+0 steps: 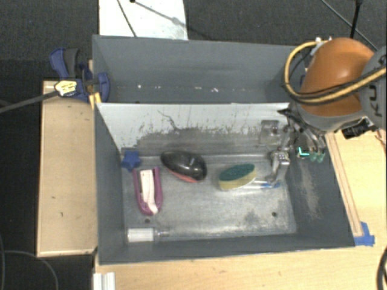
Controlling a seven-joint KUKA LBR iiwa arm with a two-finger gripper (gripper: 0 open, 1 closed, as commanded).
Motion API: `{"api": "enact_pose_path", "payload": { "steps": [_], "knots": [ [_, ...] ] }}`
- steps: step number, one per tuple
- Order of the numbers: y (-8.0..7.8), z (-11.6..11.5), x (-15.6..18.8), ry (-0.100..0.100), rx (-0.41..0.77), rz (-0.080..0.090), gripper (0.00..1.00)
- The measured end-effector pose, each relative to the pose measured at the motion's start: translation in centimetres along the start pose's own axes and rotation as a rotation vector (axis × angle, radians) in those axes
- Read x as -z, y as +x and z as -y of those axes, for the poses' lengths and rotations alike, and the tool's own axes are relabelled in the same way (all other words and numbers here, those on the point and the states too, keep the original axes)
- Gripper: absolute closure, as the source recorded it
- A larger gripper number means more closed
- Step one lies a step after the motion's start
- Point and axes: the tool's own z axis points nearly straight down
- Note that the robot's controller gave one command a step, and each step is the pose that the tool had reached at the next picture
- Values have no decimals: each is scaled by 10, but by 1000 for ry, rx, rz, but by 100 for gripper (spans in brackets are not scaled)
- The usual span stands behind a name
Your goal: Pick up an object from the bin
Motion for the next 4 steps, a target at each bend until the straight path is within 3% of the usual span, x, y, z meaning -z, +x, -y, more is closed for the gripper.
{"api": "enact_pose_path", "payload": {
  "steps": [1, 2, 3, 4],
  "knots": [
    [19, -16, -129, -1, 138, 1, 0],
    [38, -13, -94, 0, 88, 4, 0],
    [14, -24, -95, 1, 149, 8, 0],
    [12, -20, -126, -1, 17, 1, 0]
  ]
}}
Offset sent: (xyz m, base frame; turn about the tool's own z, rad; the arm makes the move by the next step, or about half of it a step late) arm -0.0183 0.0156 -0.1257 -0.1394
